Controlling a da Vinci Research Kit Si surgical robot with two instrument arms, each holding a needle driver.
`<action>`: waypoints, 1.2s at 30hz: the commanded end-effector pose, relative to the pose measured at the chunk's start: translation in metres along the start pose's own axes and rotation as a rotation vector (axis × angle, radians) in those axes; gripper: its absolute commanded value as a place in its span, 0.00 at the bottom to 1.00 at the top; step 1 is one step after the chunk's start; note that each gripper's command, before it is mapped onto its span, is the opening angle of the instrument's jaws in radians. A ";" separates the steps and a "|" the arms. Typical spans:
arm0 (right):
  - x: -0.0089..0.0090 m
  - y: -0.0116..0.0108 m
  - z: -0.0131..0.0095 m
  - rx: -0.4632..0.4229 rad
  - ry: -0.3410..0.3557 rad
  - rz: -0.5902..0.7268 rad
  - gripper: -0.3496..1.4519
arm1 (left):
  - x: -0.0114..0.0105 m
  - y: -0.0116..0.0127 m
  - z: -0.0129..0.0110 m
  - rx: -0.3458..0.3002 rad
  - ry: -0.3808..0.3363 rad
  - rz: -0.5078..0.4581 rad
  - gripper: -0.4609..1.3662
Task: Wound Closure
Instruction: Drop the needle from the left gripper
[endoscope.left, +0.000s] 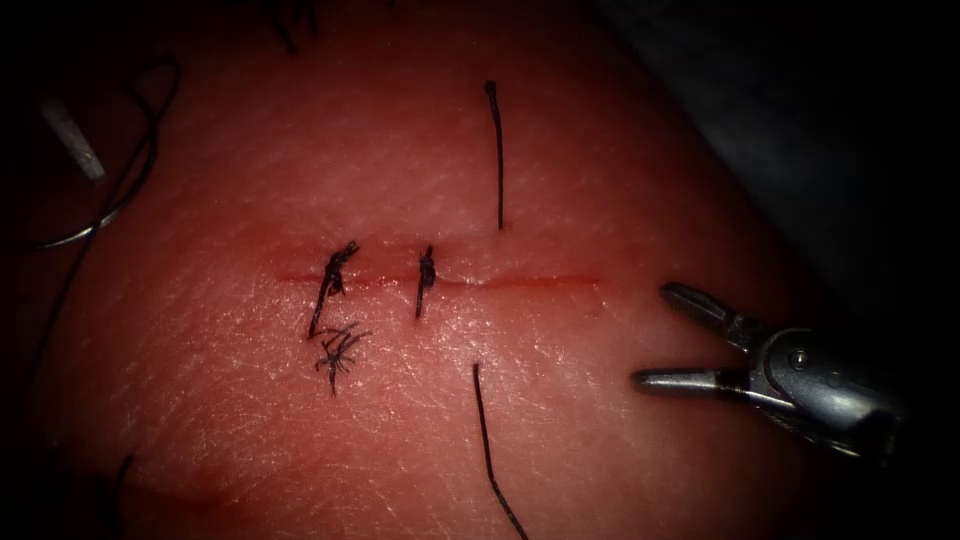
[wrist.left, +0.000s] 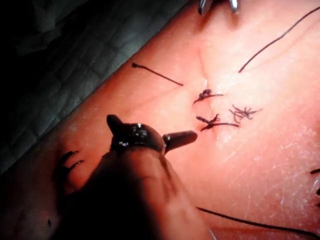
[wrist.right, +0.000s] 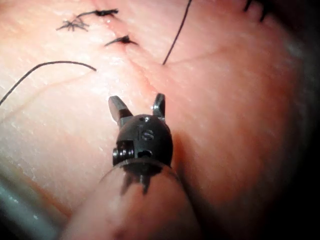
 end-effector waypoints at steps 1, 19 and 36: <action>0.0000 0.0000 0.0000 0.001 0.000 0.000 0.75 | -0.0002 0.0002 0.0004 -0.004 -0.007 -0.004 0.72; 0.0000 -0.0002 -0.0002 0.003 0.000 0.000 0.74 | -0.0018 0.0050 0.0038 -0.006 0.115 0.038 0.56; 0.0001 0.0000 0.0000 0.000 0.000 0.001 0.74 | -0.0017 0.0067 0.0046 0.018 0.144 0.052 0.59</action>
